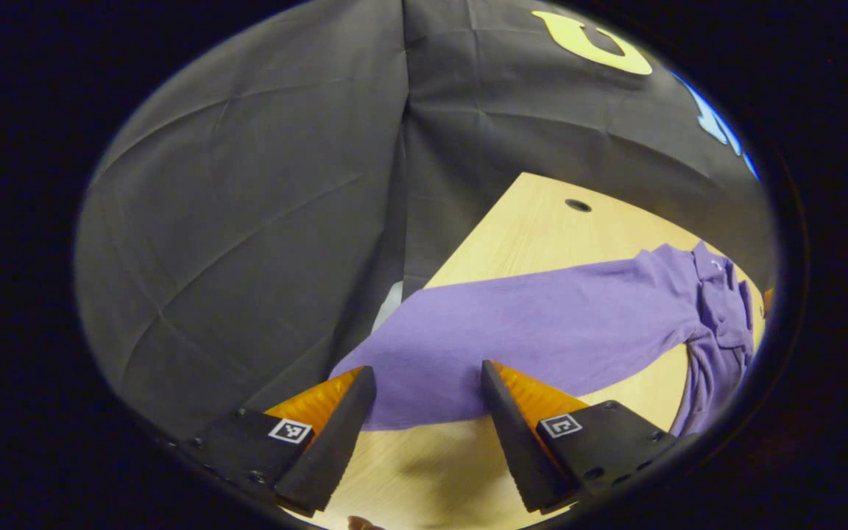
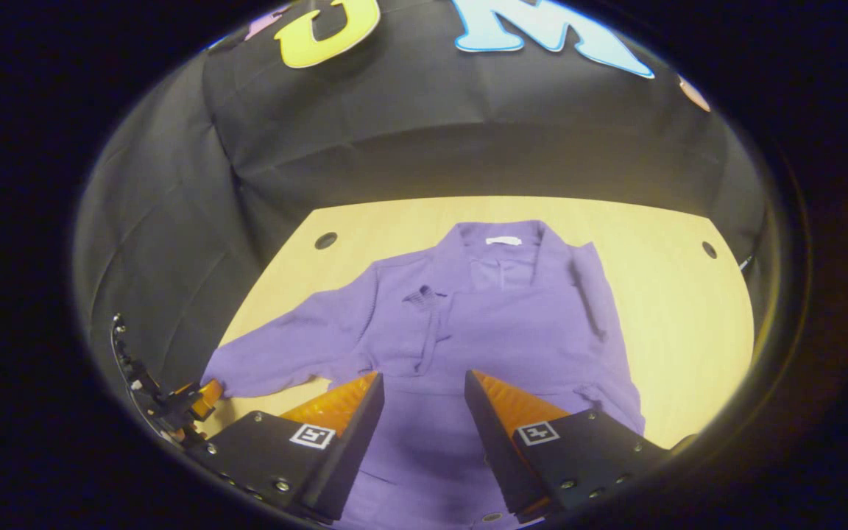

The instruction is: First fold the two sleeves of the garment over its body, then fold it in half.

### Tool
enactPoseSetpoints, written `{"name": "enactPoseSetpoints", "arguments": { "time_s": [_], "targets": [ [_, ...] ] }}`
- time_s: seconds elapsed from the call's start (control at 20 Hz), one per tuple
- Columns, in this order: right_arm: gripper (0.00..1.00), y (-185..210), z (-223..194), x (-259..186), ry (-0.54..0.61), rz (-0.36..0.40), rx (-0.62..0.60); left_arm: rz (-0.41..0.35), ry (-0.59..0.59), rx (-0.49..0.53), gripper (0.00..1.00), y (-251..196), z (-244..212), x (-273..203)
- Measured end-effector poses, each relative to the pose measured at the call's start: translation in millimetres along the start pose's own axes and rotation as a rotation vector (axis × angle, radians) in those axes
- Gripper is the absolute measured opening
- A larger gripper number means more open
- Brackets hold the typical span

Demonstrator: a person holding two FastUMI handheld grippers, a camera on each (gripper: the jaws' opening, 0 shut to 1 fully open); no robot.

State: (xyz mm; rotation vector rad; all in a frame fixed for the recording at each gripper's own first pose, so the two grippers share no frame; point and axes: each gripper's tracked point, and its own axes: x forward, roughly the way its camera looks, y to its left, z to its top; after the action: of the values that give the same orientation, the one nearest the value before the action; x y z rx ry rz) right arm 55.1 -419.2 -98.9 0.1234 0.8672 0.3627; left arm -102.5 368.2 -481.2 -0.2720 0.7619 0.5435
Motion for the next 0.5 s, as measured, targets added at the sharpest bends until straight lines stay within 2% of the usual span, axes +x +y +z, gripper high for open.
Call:
{"name": "enactPoseSetpoints", "arguments": {
  "time_s": [0.35,0.5],
  "targets": [
    [0.75,-6,-10,-4,0.007,-0.007,0.023,-0.001,-0.011,-0.001,0.94,-2,1,3],
    [0.75,-9,-12,-8,0.007,-0.007,0.028,-0.014,-0.014,0.001,0.84,-9,1,5]
  ]
}}
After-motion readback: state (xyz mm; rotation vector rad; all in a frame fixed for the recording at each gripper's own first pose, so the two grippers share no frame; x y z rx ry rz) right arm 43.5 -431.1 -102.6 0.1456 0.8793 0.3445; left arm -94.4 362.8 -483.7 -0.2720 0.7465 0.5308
